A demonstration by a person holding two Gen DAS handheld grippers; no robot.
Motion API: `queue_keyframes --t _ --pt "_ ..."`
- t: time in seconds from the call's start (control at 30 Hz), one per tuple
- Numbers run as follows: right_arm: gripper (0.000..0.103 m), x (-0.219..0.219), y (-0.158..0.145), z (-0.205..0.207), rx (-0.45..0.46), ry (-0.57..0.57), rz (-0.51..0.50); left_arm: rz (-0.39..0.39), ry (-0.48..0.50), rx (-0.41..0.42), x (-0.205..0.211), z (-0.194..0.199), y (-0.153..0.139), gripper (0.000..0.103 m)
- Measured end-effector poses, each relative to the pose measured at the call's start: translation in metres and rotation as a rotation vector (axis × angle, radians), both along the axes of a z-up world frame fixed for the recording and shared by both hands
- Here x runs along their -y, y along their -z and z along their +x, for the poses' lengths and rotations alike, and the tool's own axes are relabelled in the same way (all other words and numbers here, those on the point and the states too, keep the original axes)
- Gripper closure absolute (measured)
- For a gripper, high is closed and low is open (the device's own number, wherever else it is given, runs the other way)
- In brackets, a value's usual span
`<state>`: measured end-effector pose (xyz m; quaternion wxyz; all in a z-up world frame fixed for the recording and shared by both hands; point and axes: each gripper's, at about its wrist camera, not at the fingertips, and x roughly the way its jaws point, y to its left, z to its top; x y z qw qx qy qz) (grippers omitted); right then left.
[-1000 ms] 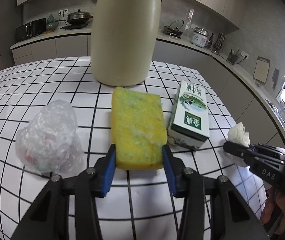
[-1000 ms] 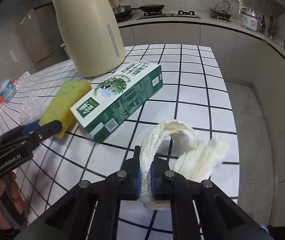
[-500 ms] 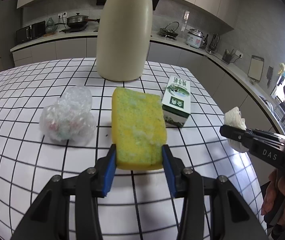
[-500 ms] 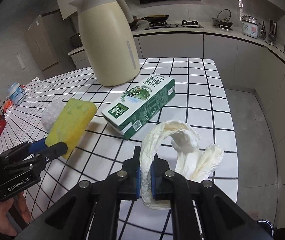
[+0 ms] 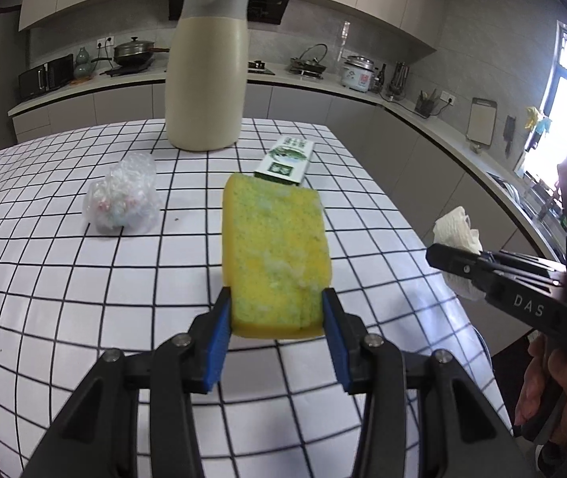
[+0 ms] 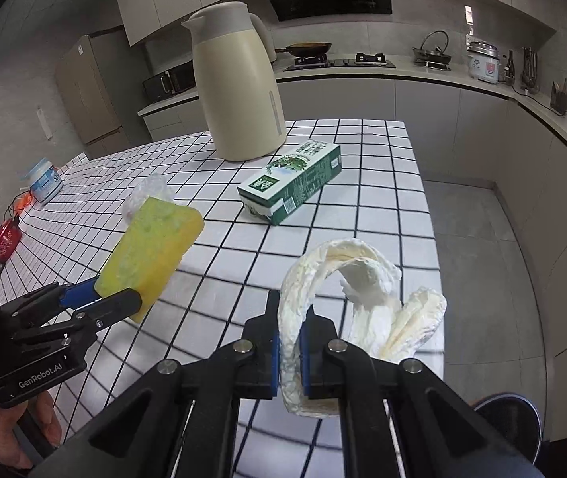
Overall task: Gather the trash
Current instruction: 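Carry the yellow sponge and white tissue over the black bin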
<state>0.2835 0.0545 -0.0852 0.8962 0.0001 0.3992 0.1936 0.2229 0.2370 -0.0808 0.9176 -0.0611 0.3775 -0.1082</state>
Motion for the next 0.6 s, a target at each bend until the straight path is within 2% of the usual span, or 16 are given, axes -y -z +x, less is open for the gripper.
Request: queue_keyframes --t 0.33,0.6 --pt "0.095 0.042 -0.006 -0.038 0.012 -0.006 0.002 0.014 0.019 0.027 0.051 -0.028 -0.011 0.058" --pt "0.095 0.116 -0.011 -0.052 0.023 -0.023 0.007 0.021 0.000 0.027 0.122 -0.042 -0.013 0.058"
